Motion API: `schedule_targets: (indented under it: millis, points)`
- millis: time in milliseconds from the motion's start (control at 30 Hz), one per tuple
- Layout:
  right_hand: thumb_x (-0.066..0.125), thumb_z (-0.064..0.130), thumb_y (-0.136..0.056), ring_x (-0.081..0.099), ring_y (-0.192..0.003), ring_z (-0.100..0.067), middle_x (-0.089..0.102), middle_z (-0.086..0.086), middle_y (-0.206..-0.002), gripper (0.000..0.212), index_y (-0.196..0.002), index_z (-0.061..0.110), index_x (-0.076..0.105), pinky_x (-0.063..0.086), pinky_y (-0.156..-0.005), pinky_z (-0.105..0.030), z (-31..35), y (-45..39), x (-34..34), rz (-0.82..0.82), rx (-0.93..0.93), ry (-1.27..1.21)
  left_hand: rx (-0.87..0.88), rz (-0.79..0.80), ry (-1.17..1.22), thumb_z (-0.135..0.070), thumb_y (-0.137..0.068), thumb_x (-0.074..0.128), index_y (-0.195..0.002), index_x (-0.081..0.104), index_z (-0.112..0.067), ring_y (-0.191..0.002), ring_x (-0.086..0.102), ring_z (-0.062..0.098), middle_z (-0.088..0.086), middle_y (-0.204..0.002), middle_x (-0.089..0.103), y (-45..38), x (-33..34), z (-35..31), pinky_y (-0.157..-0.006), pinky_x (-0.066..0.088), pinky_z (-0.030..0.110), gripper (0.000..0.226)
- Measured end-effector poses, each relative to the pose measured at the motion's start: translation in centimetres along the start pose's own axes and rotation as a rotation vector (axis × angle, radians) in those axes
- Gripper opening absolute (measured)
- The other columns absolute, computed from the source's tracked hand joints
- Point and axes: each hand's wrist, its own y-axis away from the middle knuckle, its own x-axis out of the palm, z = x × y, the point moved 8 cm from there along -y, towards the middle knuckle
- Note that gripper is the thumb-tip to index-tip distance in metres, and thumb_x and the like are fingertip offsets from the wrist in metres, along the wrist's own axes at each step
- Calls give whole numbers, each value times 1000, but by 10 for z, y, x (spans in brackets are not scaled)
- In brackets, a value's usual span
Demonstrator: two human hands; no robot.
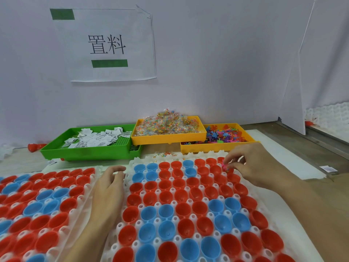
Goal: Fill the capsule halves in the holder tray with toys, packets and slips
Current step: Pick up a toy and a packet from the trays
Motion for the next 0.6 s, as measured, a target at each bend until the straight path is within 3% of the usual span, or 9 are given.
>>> schedule_targets:
  millis: [367, 467, 600]
  points:
    - [73, 4, -87, 60, -84, 5, 61, 30, -86, 31, -93, 34, 76, 44, -59, -7, 0, 2, -3, -15, -20, -43, 0, 10, 10, -22, -101, 42, -104, 62, -32, -110, 57, 20, -8, -105, 62, 2, 0, -2, -98, 48, 51, 23]
    - [73, 5, -87, 62, -80, -2, 65, 22, -90, 30, -94, 34, 74, 40, -61, -9, -1, 3, -7, -36, -14, -38, 3, 4, 12, -21, -101, 42, -103, 61, -33, -106, 58, 14, -18, -101, 58, 2, 0, -3, -95, 49, 45, 22]
    - [72, 8, -89, 60, -79, 1, 69, 14, -94, 22, -98, 28, 76, 37, -64, -8, 18, -3, -33, -182, -76, -41, 13, -17, 35, -19, -101, 44, -96, 60, -35, -95, 57, 4, -18, -96, 59, 4, -1, -5, -77, 46, 29, 23]
